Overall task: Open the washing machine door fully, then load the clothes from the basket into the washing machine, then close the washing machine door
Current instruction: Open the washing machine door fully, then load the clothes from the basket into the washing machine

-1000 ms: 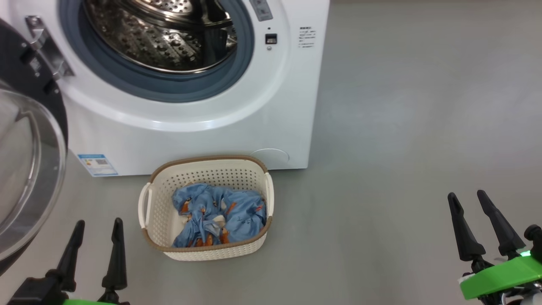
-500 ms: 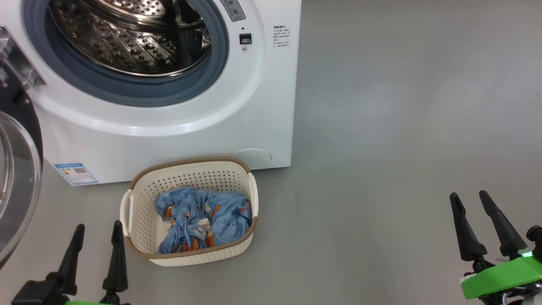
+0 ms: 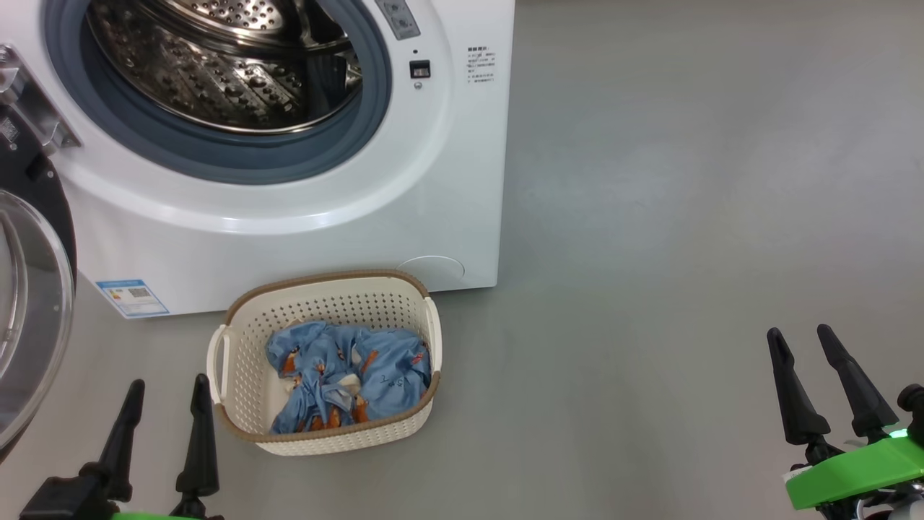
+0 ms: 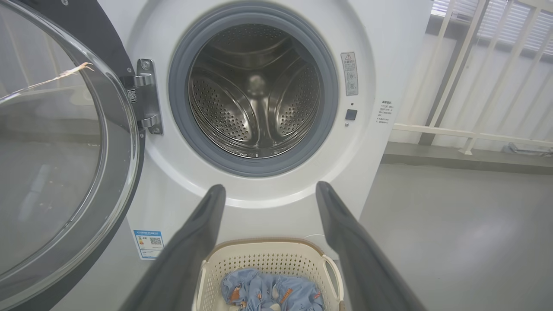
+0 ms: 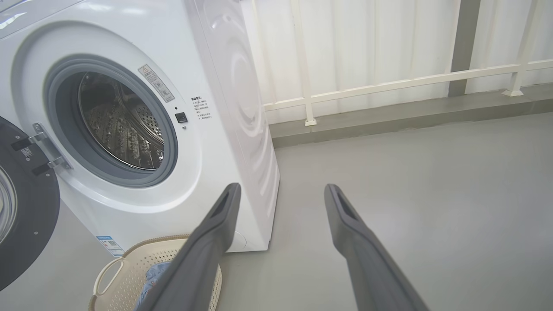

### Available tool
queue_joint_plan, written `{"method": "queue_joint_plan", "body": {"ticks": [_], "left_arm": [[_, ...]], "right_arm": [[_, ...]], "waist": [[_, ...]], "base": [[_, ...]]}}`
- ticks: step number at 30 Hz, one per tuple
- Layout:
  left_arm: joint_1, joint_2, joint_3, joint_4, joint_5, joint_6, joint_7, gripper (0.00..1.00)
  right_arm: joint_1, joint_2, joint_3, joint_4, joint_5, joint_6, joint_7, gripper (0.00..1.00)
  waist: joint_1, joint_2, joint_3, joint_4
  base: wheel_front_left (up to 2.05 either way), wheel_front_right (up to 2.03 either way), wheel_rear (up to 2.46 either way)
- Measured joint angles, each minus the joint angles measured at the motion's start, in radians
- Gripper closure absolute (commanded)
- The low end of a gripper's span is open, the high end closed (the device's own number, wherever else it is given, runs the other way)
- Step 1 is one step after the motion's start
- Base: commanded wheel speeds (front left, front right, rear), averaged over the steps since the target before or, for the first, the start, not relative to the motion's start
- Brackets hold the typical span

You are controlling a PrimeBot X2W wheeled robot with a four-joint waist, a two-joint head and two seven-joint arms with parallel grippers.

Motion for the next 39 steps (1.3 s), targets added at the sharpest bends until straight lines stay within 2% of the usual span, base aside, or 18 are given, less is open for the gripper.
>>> {"method": "queue_joint_plan", "body": {"ticks": [11, 32, 39], "left_arm": [[0.0, -0.002, 0.0, 0.0, 0.0, 0.0, 0.0, 0.0], [-0.002, 0.005, -0.001, -0.007, -0.007, 0.0, 0.0, 0.0], [-0.007, 0.008, -0.01, 0.002, -0.002, 0.0, 0.0, 0.0]], "right_arm": [[0.0, 0.0, 0.002, 0.0, 0.0, 0.0, 0.0, 0.0], [-0.004, 0.004, 0.004, -0.005, 0.0, 0.0, 0.0, 0.0], [-0.009, 0.006, 0.004, -0.006, 0.0, 0.0, 0.0, 0.0]], "waist": [[0.0, 0.0, 0.005, 0.01], [0.0001, 0.0, 0.026, 0.014], [0.0001, 0.0, 0.033, 0.014]], "base": [[0.4, -0.4, 0.0], [1.34, -1.44, 0.1], [0.83, -0.83, 0.0]]}}
